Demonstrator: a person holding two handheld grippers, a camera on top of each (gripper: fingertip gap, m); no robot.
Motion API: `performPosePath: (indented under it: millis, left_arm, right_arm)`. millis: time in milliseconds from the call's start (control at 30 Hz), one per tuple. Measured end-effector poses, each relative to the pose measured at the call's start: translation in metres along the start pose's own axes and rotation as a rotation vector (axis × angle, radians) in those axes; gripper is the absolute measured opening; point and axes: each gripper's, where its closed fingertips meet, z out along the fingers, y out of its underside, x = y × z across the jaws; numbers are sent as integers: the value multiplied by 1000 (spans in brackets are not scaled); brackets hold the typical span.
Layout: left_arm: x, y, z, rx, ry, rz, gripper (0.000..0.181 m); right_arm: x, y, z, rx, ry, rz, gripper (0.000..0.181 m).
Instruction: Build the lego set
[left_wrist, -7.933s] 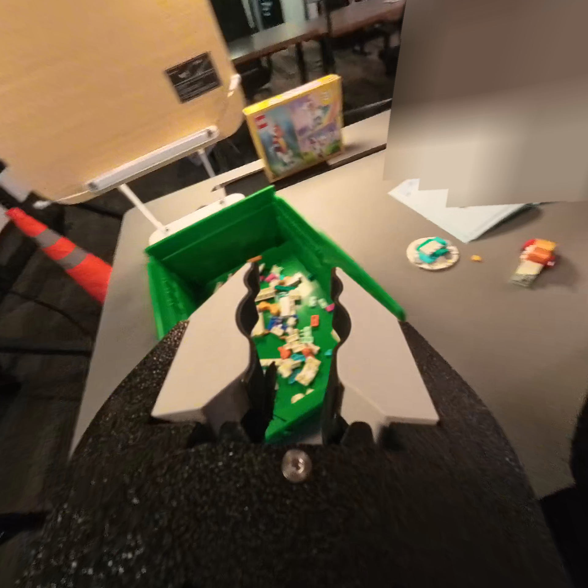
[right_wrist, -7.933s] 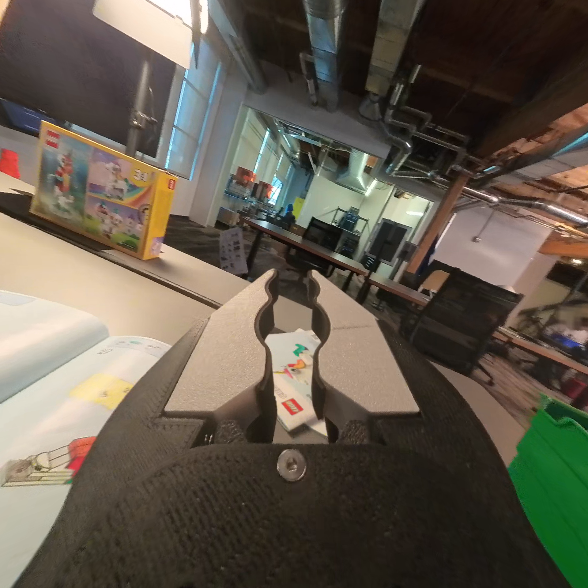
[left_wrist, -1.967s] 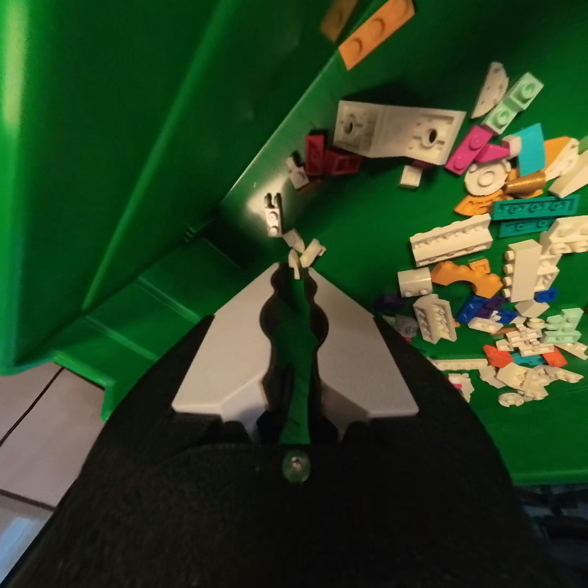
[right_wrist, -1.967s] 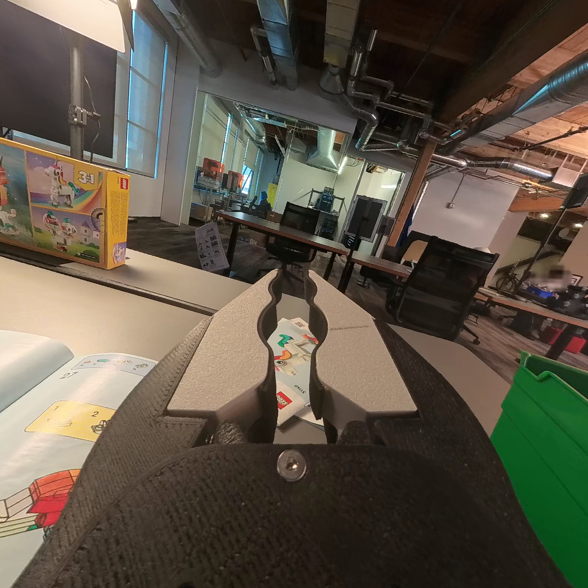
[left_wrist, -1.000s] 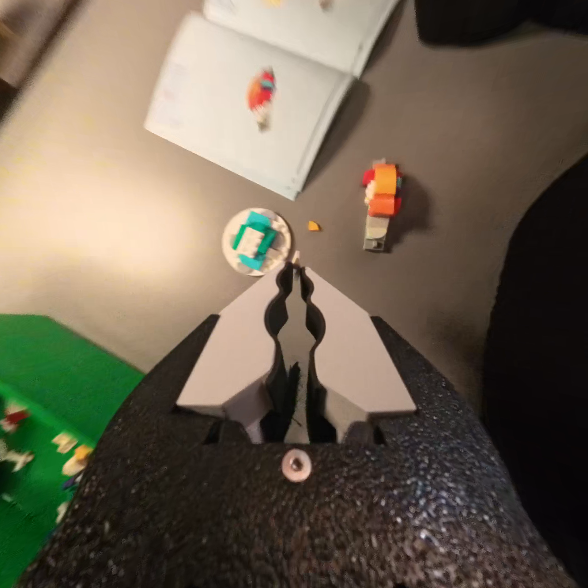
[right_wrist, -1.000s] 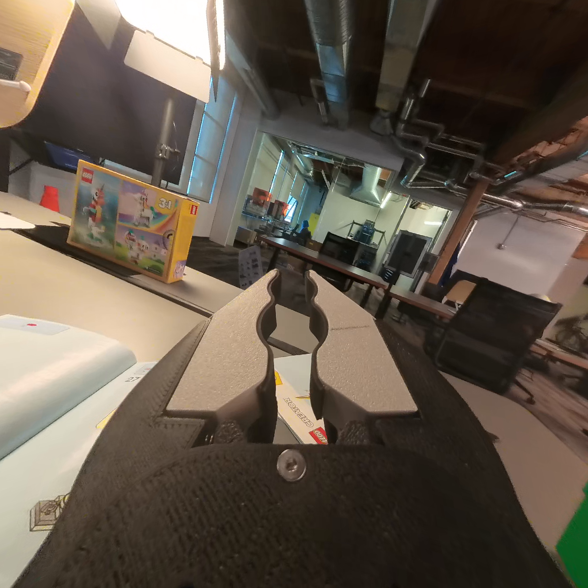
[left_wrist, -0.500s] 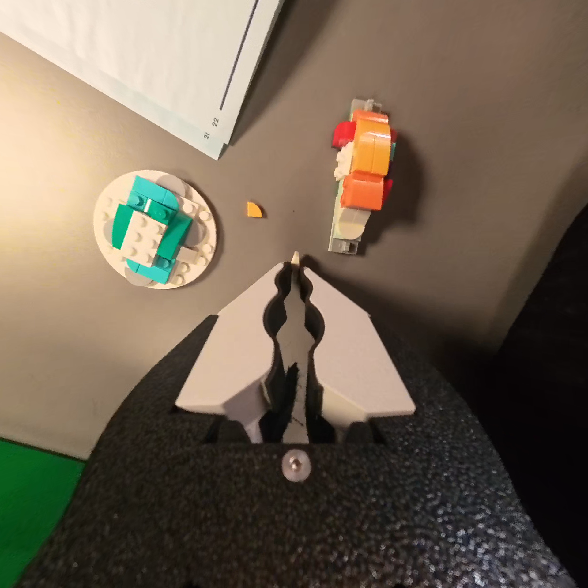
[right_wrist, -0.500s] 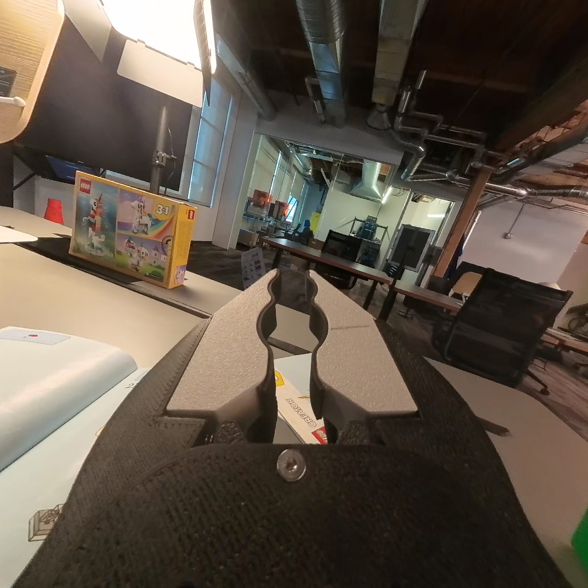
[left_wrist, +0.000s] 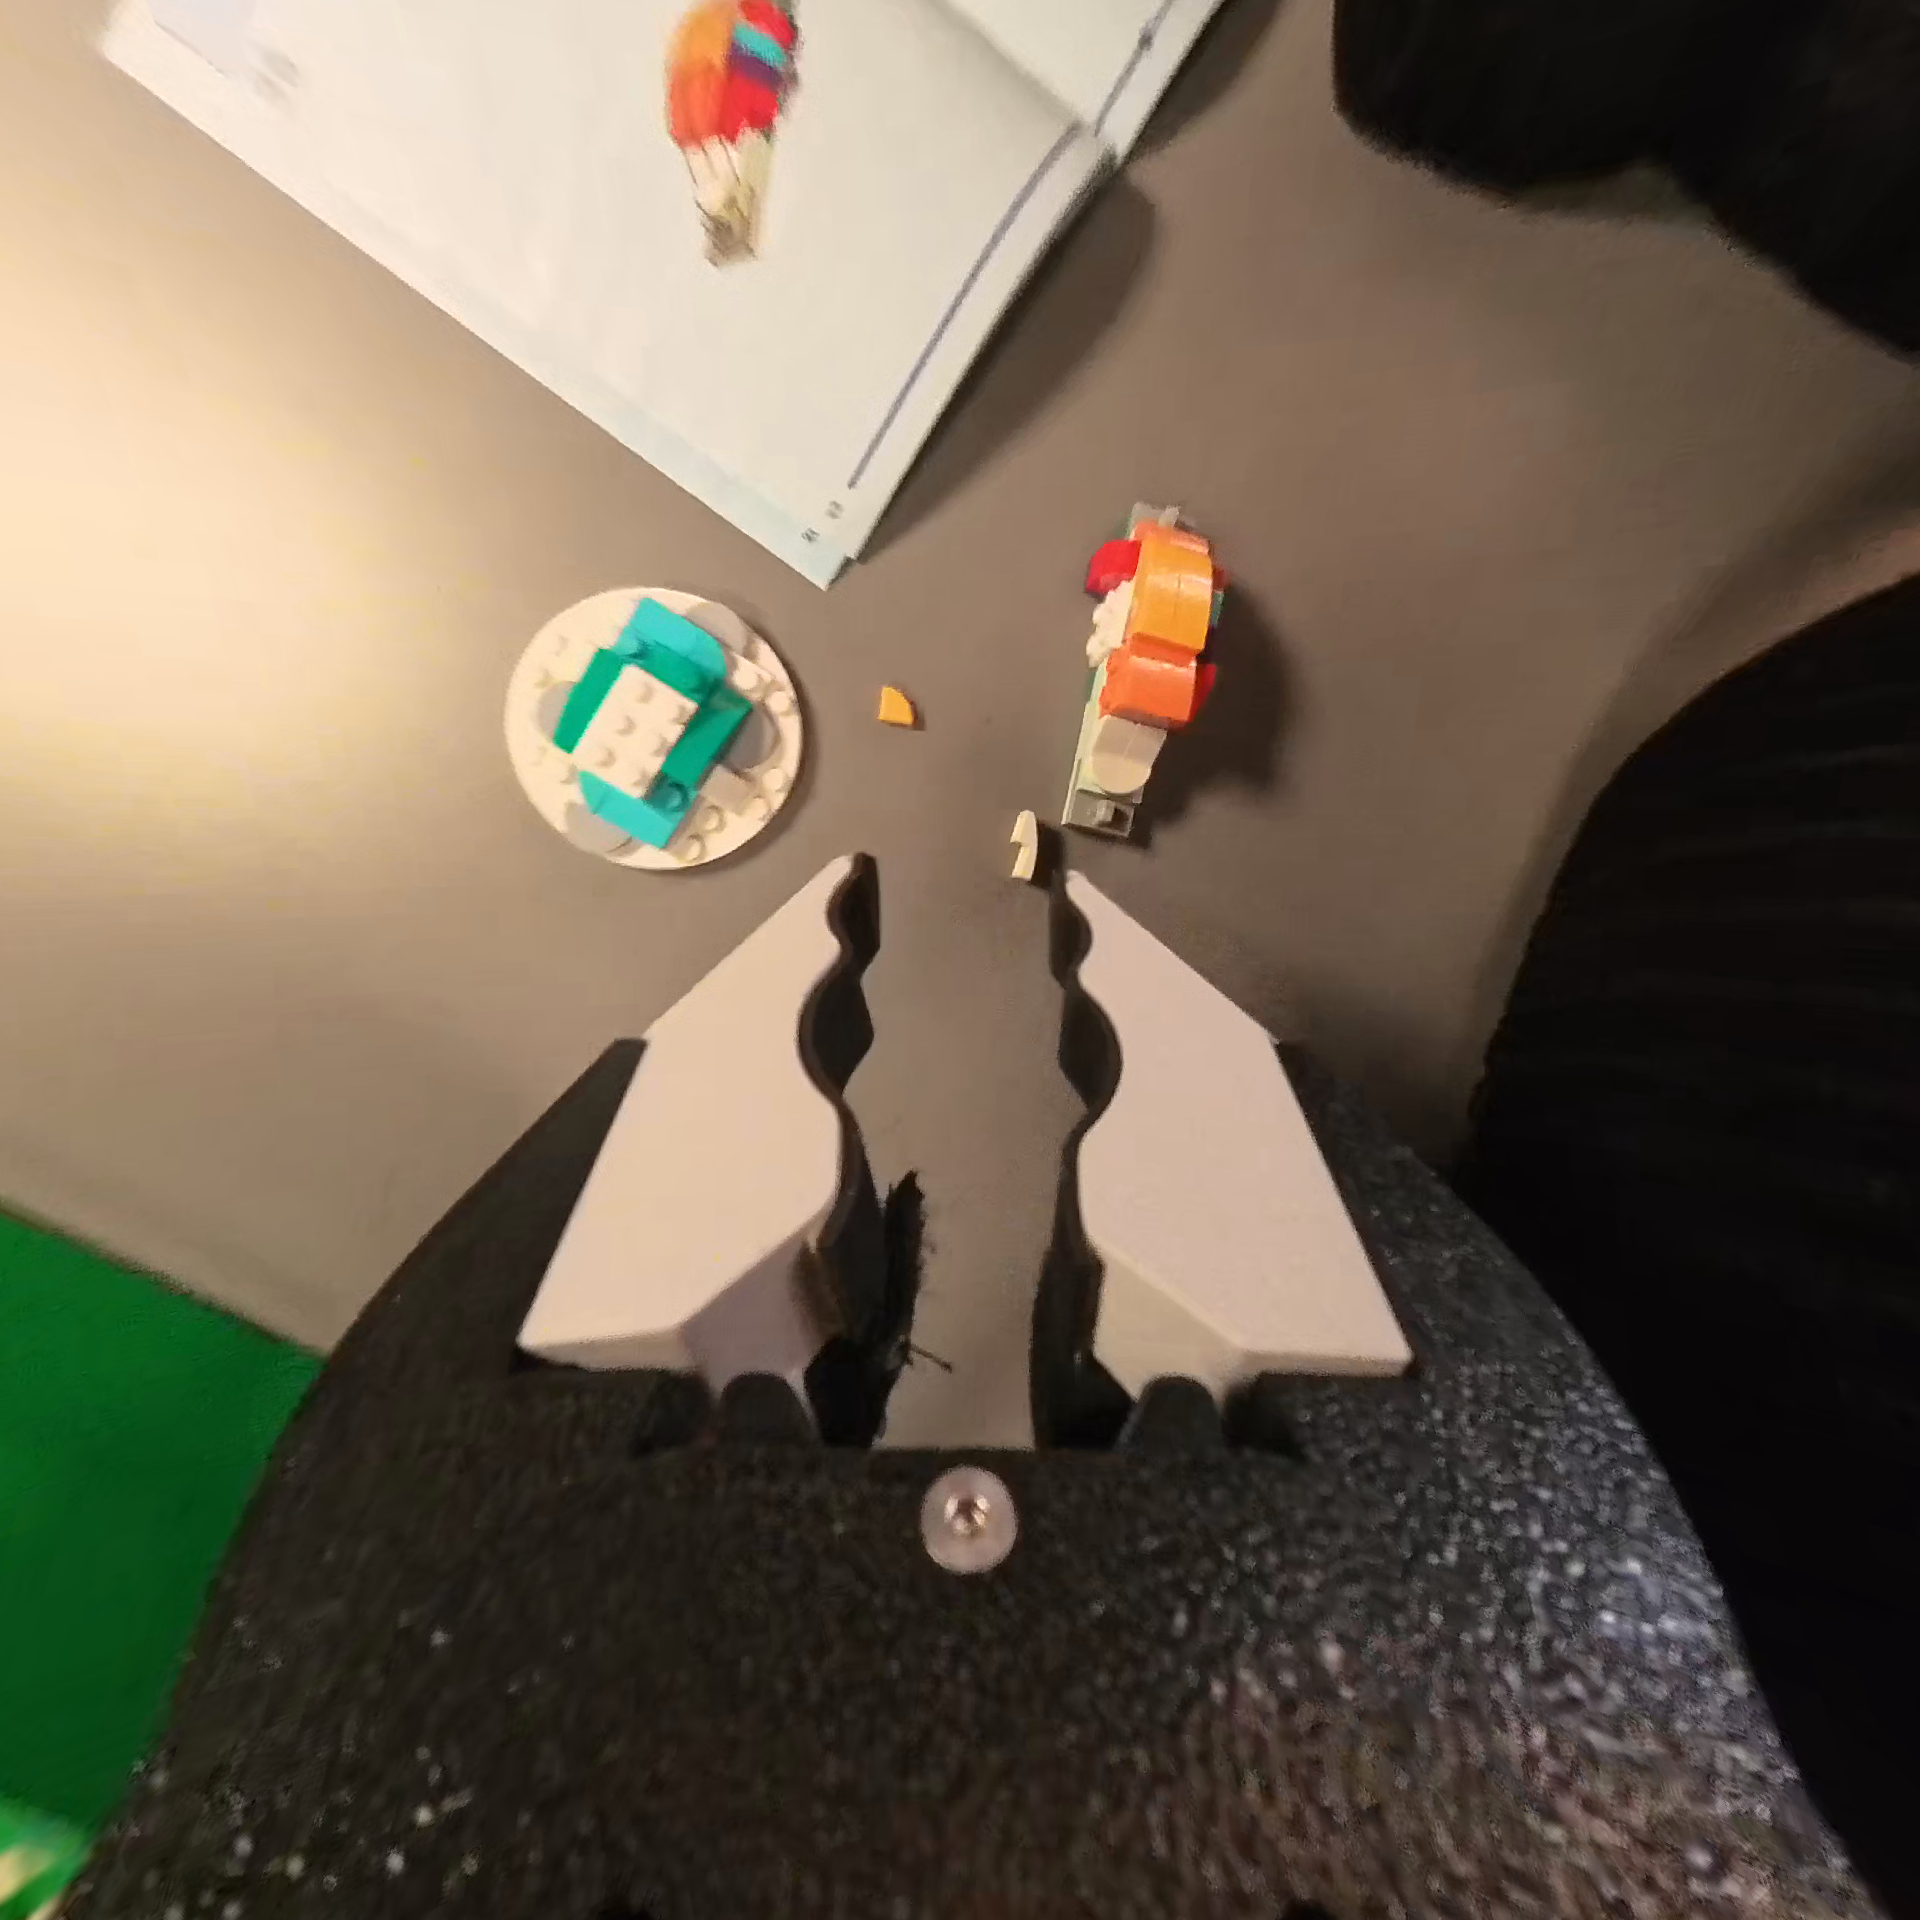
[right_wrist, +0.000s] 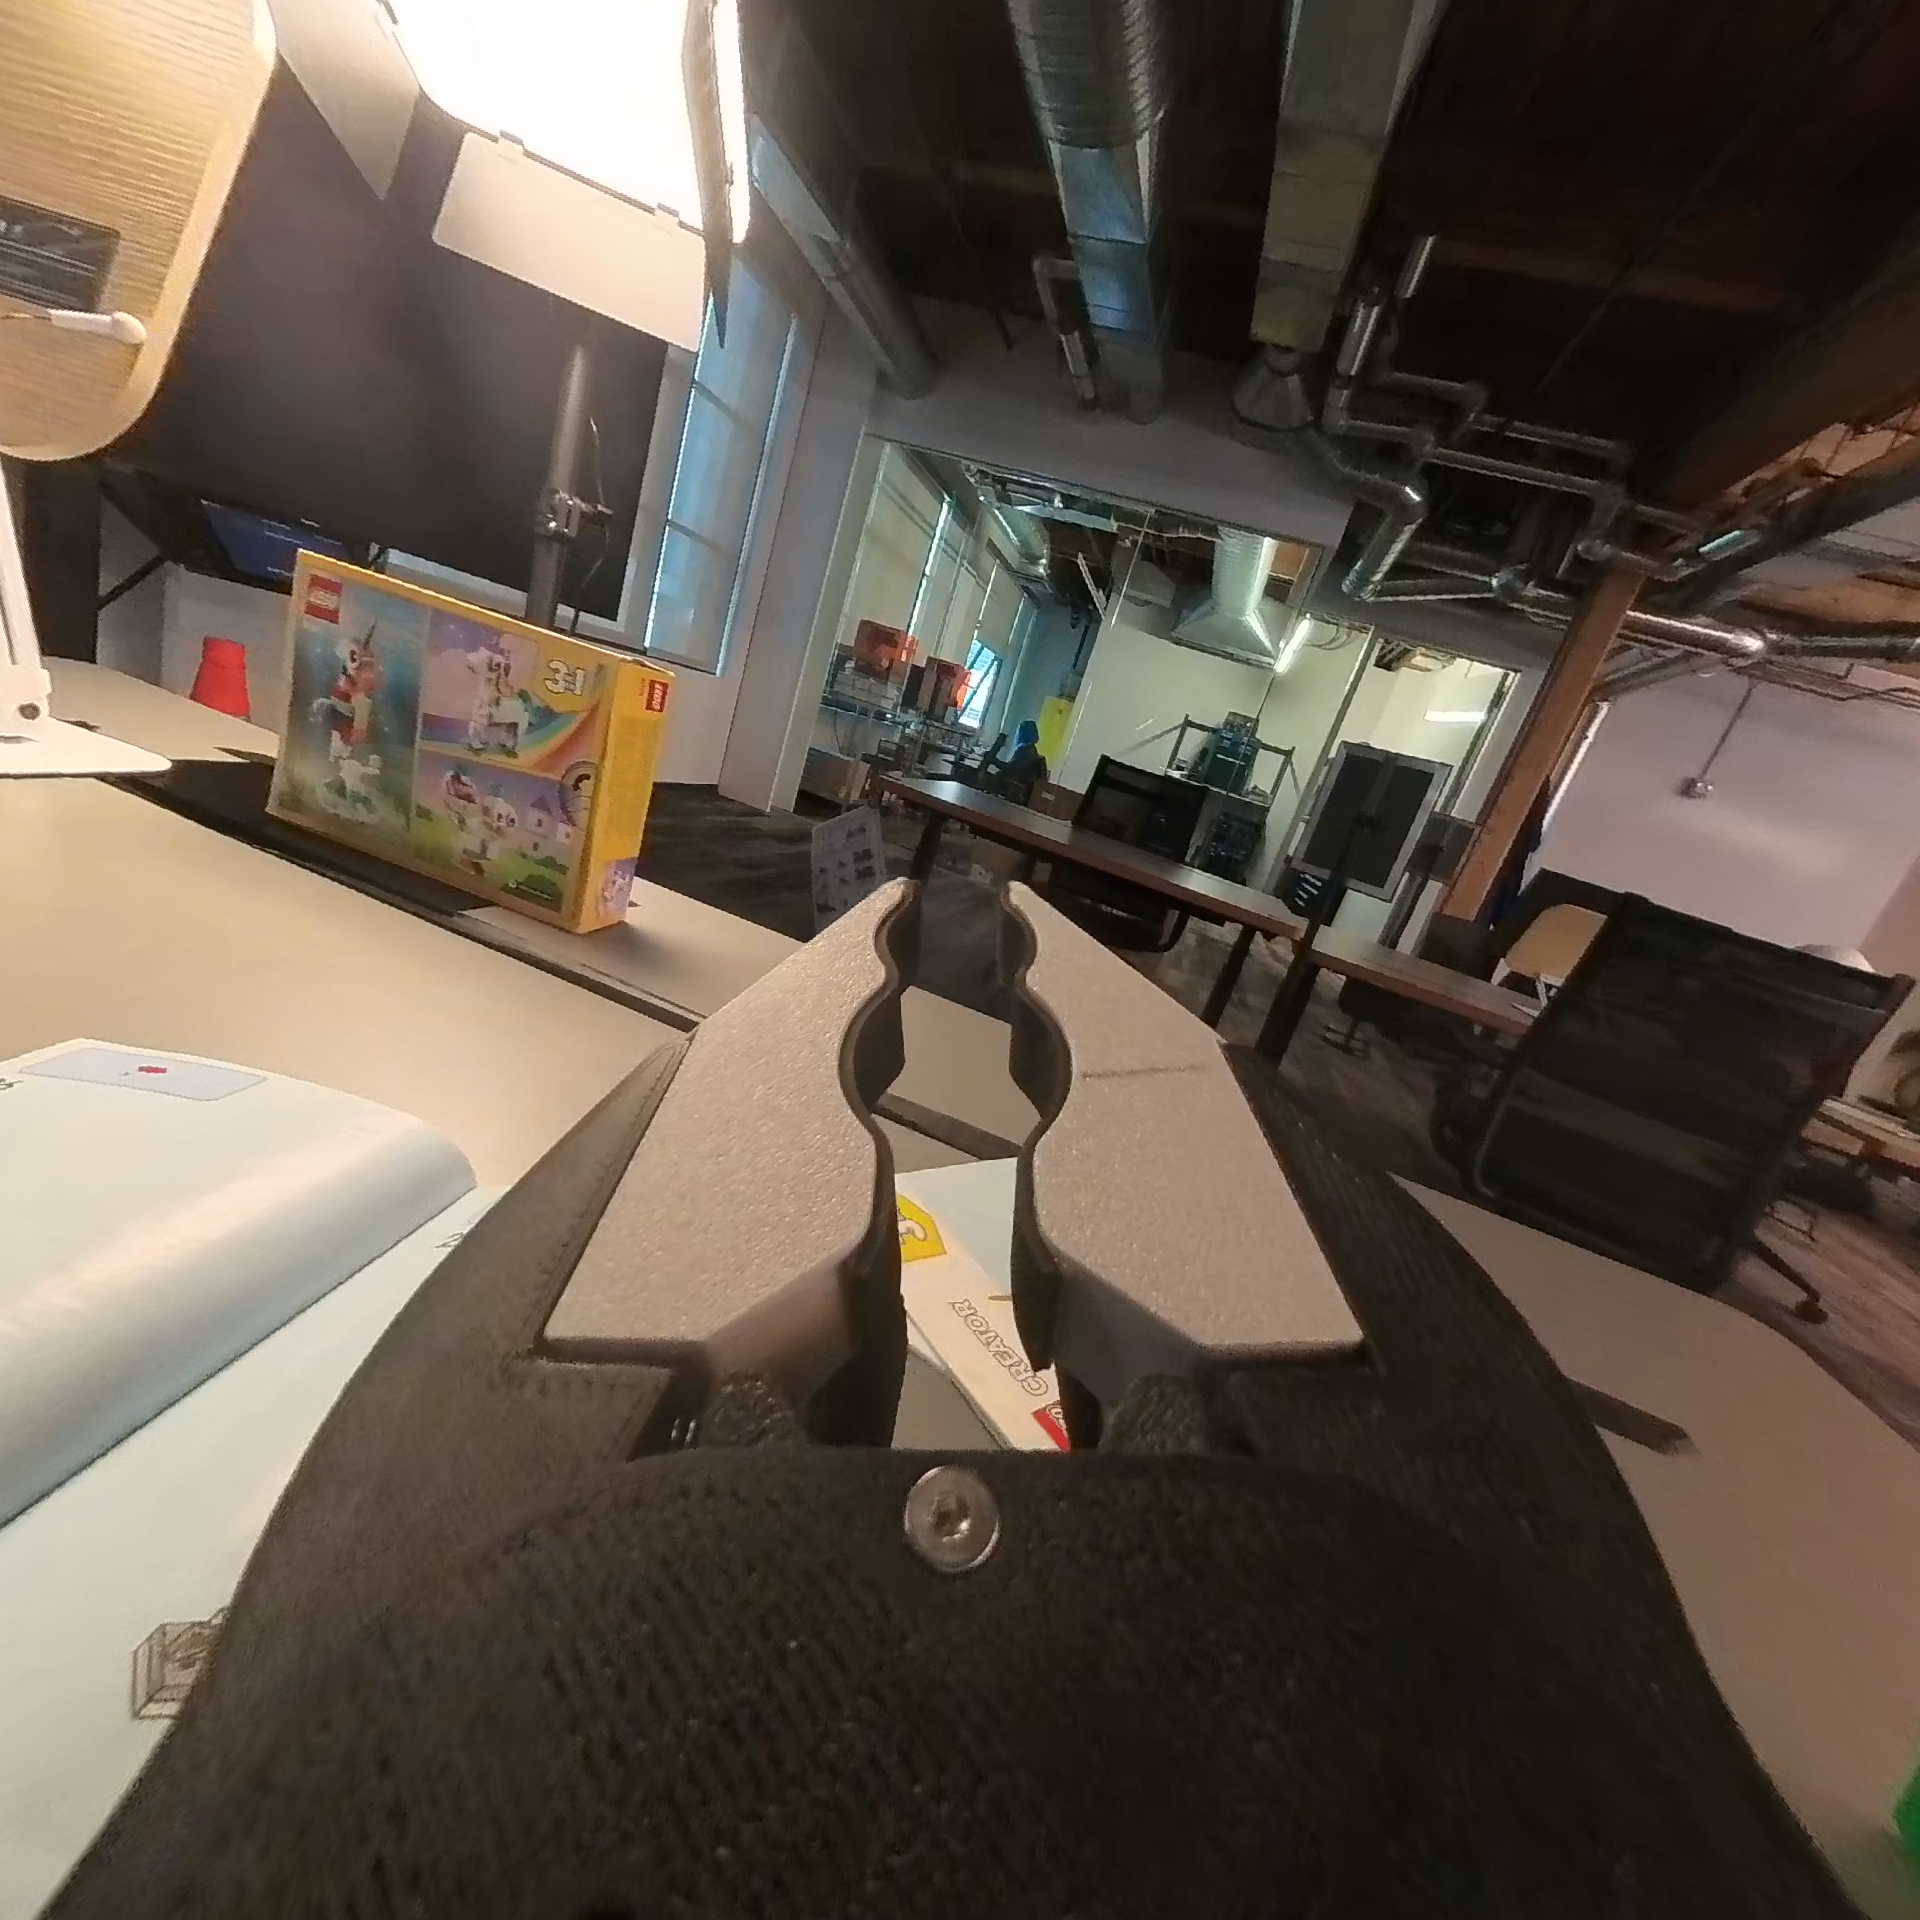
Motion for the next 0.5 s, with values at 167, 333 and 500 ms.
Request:
performPosePath:
  millis: [167, 333, 500]
  left_arm:
    - [-33, 3, -74, 207, -135, -23, 9]
    - [-96, 50, -142, 288, -290, -199, 6]
    - [-147, 89, -171, 234, -394, -259, 6]
  right_arm:
    - [-3, -2, -5, 1, -14, -37, 12]
    - [4, 1, -7, -18, 22, -55, 12]
    - [10, 5, -10, -47, 61, -100, 12]
